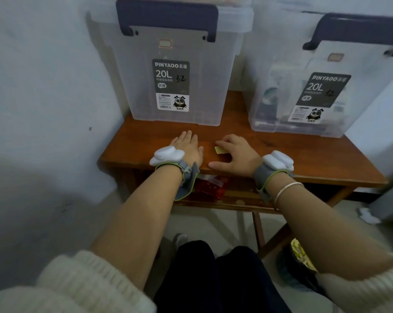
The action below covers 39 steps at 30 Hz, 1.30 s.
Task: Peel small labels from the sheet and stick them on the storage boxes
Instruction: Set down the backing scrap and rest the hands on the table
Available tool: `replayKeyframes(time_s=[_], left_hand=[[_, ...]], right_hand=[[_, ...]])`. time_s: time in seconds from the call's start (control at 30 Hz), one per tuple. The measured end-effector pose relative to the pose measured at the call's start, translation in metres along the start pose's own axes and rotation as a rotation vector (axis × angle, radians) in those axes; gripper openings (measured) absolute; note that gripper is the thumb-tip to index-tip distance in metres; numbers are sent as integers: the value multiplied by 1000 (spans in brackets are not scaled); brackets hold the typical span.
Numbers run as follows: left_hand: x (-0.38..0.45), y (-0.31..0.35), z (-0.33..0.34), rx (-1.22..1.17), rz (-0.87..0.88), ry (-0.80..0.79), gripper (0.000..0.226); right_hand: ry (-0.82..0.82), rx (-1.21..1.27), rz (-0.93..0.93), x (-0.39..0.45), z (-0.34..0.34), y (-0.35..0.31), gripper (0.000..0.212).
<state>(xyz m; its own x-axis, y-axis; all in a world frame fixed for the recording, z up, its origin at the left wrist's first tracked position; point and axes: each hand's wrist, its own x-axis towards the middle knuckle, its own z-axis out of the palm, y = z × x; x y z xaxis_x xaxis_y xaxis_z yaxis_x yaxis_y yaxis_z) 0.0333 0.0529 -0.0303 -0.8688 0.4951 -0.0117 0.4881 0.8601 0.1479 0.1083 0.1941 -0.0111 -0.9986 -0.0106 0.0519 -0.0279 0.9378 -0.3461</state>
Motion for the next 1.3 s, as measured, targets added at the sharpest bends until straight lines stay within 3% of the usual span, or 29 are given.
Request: replayKeyframes(time_s=[0.17,0.4,0.57,0.73,0.83,0.97,1.3], left_hand=[[-2,1,-2,-4,-2,-9,52],[-4,3,-5,37,2,-31,52],[-9,0,-6,50,11,-57,52],[-20,2,-10,64,10,-75,52],[-22,9,-23,91,-8,-164,51],[-12,42,-39,175,4,-265,45],[13,232,-22,139,376,-238,40]], right_hand=[[29,-133,-16,-8,6,-4,73],[171,-201,-123,-21,15,-5,41],[220,-26,-103,-23,13,-4,23],[415,518,148,-25,-2,-2,14],[421,487,197,-30,-16,10,21],[446,366,246,-49,-39,37,51],[684,343,722,-146,-96,152,63]])
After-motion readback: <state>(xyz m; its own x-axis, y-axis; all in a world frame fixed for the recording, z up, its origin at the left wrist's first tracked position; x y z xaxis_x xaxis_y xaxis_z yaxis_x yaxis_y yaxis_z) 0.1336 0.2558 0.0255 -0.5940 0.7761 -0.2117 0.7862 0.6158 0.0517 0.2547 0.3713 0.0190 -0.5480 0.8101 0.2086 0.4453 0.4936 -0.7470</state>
